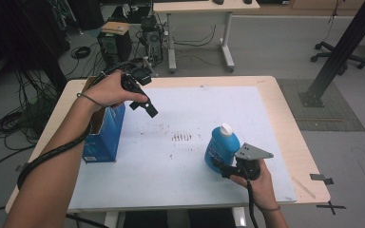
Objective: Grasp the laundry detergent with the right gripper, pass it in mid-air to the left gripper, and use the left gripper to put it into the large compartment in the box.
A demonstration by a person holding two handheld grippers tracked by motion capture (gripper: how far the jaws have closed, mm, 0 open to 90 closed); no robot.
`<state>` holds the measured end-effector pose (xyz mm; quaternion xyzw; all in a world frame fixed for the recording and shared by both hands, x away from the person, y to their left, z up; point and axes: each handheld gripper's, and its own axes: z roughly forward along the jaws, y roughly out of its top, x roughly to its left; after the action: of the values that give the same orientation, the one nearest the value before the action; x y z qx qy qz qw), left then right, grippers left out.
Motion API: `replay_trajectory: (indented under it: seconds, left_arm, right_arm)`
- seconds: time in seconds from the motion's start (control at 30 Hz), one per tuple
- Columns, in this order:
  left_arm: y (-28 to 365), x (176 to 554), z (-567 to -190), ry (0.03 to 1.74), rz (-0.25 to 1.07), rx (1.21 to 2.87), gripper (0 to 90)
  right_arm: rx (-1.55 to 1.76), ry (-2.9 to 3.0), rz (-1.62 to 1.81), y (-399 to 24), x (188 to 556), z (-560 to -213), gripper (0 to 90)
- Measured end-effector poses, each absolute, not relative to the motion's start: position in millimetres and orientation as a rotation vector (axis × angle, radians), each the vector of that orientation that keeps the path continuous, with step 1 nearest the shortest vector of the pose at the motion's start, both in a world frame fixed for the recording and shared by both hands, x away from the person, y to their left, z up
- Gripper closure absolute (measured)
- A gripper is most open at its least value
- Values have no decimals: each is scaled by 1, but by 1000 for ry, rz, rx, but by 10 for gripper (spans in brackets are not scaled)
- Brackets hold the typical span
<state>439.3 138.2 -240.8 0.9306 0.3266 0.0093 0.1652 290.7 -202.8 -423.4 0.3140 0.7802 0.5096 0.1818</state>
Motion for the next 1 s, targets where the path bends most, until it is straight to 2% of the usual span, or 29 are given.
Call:
replay_trajectory:
  seconds: [0.37, 1.0]
  left_arm:
    - [134, 427, -225, 839, 52, 2665, 38]
    - [123, 406, -201, 702, 82, 2702, 38]
  right_arm:
    - [854, 2237, 1467, -206, 299, -406, 413]
    - [752, 2439, 1451, -212, 322, -353, 418]
